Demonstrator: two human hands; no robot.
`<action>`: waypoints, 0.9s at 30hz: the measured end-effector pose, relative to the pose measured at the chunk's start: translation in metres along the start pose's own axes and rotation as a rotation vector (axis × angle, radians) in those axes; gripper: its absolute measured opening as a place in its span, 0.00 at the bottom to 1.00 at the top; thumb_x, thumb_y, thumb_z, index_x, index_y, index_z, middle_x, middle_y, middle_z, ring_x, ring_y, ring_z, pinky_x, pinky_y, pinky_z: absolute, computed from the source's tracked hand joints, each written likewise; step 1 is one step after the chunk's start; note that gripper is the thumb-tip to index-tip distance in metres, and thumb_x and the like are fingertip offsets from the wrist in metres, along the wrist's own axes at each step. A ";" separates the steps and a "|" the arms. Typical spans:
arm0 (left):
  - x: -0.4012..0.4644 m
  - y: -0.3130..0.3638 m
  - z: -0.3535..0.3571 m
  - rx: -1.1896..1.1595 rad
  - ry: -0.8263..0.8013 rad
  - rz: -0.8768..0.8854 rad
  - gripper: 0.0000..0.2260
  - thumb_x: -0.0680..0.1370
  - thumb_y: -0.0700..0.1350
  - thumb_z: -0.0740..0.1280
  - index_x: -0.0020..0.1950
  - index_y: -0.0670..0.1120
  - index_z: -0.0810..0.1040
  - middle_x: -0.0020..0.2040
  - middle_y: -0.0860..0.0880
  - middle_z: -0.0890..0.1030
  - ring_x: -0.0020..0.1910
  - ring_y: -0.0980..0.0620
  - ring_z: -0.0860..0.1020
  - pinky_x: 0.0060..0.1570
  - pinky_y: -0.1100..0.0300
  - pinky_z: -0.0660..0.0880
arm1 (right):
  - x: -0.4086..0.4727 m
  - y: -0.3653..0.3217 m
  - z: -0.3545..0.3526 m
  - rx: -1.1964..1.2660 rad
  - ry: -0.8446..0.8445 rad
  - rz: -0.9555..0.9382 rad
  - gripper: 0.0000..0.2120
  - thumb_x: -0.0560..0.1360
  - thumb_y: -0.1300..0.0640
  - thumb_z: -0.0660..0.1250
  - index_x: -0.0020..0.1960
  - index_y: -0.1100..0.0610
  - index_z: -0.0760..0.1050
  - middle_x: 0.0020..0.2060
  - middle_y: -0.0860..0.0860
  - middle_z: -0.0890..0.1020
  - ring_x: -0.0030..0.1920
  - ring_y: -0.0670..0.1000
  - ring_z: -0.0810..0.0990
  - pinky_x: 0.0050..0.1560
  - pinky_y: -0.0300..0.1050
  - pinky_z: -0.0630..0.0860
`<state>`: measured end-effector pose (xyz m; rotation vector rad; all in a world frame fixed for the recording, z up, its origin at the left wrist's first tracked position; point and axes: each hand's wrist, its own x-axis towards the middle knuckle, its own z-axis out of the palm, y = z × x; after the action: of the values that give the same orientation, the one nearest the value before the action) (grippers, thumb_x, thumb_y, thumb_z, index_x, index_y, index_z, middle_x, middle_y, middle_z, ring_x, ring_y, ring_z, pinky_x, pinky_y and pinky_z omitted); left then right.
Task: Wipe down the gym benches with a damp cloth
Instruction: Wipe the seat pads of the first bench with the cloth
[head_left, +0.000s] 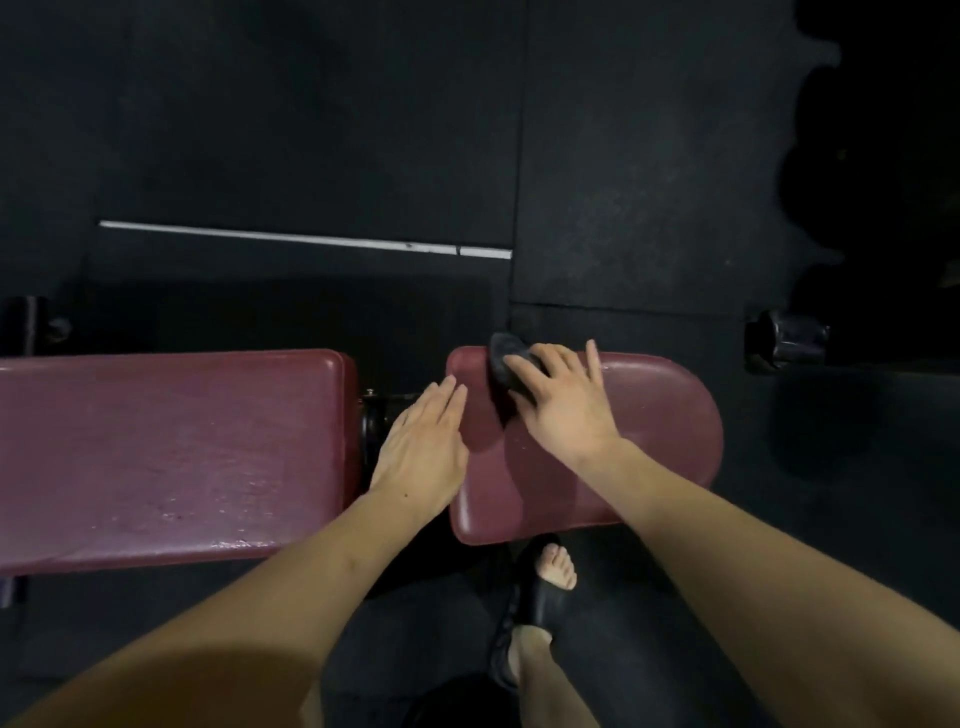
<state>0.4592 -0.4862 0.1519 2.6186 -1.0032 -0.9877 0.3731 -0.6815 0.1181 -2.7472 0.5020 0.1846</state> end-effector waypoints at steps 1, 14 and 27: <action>0.000 0.009 0.005 -0.030 -0.011 -0.027 0.28 0.84 0.44 0.55 0.84 0.46 0.52 0.84 0.50 0.52 0.83 0.53 0.51 0.80 0.52 0.54 | -0.007 0.024 -0.006 -0.013 -0.007 0.019 0.20 0.79 0.47 0.68 0.71 0.48 0.75 0.66 0.54 0.78 0.70 0.59 0.73 0.79 0.67 0.57; 0.004 0.035 0.028 -0.017 -0.013 -0.148 0.30 0.83 0.47 0.56 0.84 0.43 0.52 0.85 0.47 0.47 0.83 0.52 0.49 0.81 0.52 0.51 | -0.006 0.019 0.016 0.084 0.253 0.229 0.16 0.78 0.50 0.65 0.62 0.55 0.81 0.62 0.58 0.80 0.65 0.64 0.74 0.70 0.64 0.68; 0.000 0.040 0.037 -0.056 0.016 -0.180 0.31 0.83 0.47 0.57 0.84 0.43 0.50 0.84 0.50 0.43 0.83 0.51 0.47 0.81 0.51 0.48 | -0.079 0.140 -0.004 0.107 0.310 0.536 0.18 0.83 0.52 0.65 0.70 0.57 0.76 0.68 0.58 0.76 0.70 0.63 0.70 0.72 0.63 0.69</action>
<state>0.4140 -0.5141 0.1380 2.7027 -0.7351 -1.0151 0.2493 -0.7805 0.0939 -2.4852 1.2865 -0.1421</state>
